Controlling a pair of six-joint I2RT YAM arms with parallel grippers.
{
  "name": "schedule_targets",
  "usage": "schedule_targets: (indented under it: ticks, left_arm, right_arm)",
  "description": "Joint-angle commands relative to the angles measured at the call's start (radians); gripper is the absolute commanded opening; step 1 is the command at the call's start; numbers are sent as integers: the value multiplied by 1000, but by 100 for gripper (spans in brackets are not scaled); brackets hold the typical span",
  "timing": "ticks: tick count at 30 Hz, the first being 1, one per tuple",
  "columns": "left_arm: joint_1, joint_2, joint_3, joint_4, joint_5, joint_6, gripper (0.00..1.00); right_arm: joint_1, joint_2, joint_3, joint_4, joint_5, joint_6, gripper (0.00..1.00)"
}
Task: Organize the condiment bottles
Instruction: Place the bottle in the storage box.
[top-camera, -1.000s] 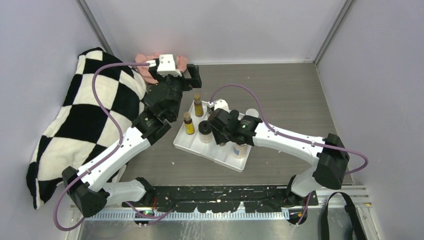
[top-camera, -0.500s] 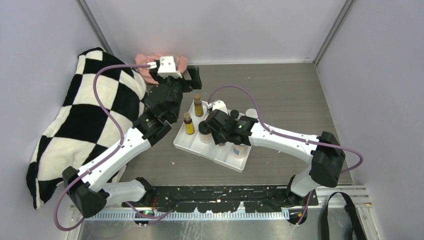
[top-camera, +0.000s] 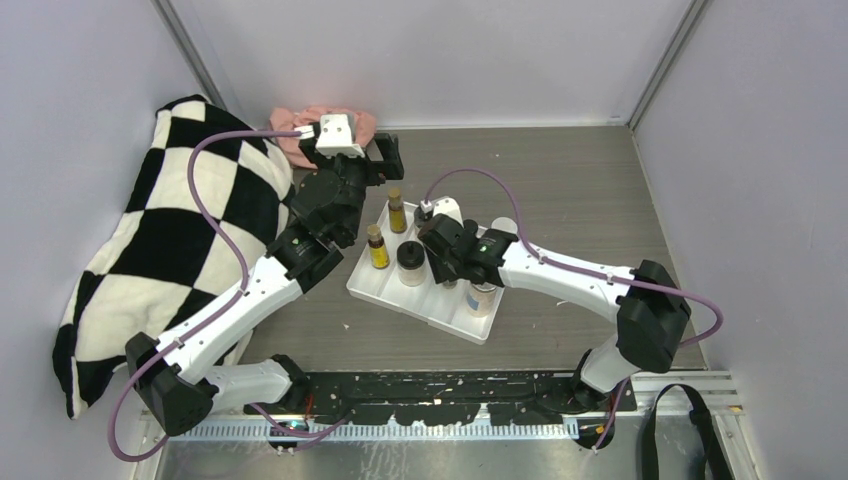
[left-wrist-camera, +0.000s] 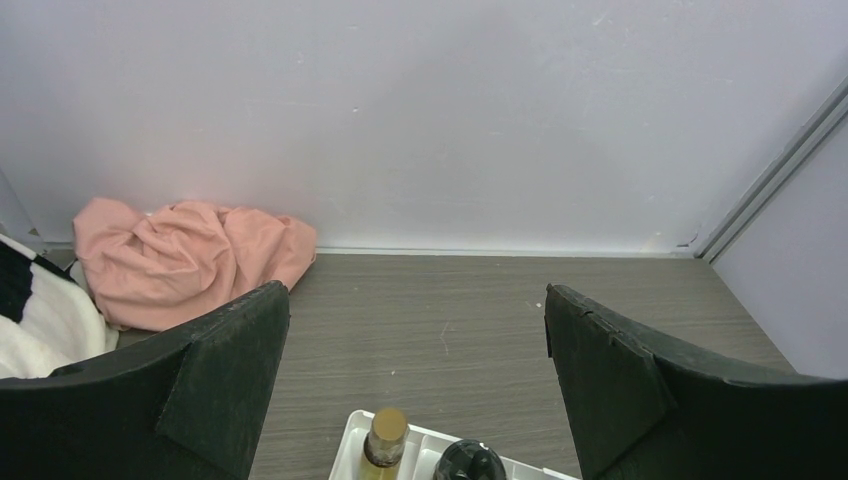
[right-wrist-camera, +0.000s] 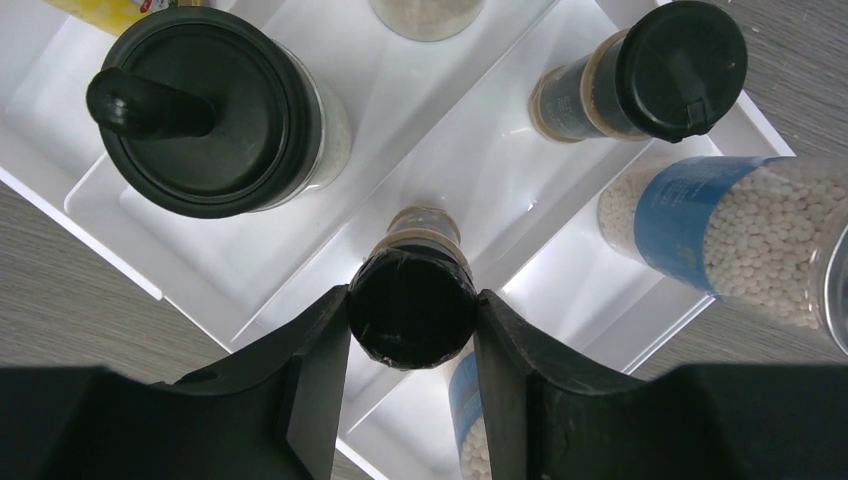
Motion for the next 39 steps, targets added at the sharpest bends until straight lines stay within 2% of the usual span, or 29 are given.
schedule_targets:
  ticks: [1, 25, 33, 39]
  left_arm:
    - [5, -21, 0, 66, -24, -3, 100]
    - [5, -1, 12, 72, -23, -4, 100]
    - [5, 3, 14, 70, -24, -6, 100]
    - [5, 1, 11, 69, -24, -7, 100]
  right_arm:
    - [-11, -3, -12, 49, -11, 5, 1]
    - [-30, 31, 84, -30, -64, -20, 1]
    - [-31, 33, 97, -56, -70, -21, 22]
    - [-38, 45, 104, -75, -83, -17, 34]
